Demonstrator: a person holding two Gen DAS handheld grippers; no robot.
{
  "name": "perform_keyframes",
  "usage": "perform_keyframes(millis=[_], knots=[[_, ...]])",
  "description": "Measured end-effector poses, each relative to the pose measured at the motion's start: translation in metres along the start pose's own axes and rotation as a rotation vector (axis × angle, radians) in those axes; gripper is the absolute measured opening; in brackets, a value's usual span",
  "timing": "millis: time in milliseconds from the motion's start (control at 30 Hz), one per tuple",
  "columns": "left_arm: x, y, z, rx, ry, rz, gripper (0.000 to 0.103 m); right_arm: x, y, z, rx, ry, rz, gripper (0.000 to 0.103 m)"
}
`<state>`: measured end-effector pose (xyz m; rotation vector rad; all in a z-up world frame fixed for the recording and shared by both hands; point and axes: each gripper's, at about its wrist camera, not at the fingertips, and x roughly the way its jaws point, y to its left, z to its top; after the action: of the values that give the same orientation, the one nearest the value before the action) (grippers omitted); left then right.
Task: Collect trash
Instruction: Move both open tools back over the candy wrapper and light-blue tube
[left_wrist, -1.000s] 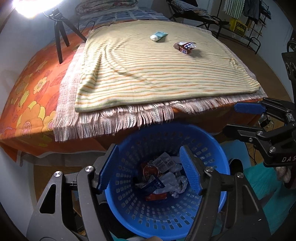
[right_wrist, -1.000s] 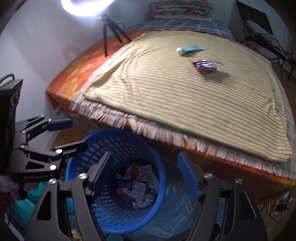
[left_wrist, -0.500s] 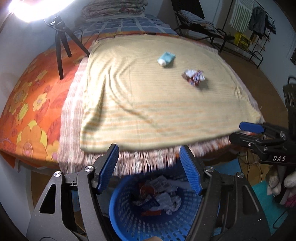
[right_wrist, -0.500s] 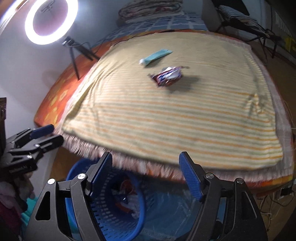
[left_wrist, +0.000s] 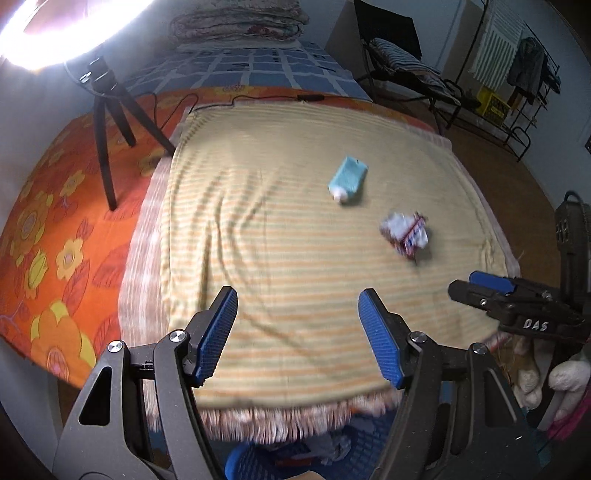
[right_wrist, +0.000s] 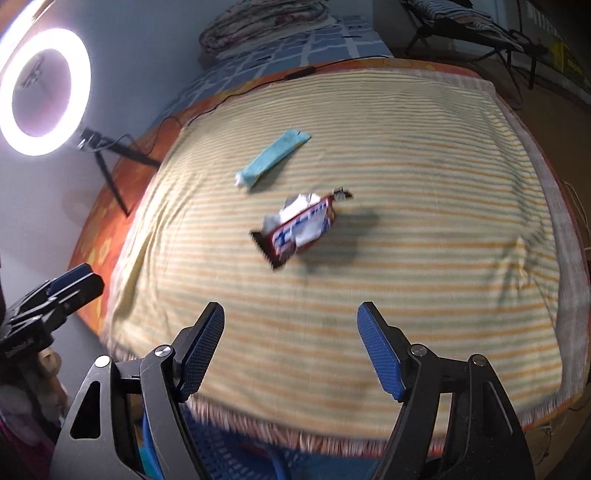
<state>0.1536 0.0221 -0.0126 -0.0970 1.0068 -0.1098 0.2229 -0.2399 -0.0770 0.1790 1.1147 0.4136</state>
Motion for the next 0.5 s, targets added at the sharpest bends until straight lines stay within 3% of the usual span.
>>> perform_keyframes(millis=[500], knots=[[0.058, 0.010, 0.070, -0.120, 0.014, -0.054, 0.070, 0.065, 0.023, 0.039, -0.162, 0.006, -0.167, 0.074]])
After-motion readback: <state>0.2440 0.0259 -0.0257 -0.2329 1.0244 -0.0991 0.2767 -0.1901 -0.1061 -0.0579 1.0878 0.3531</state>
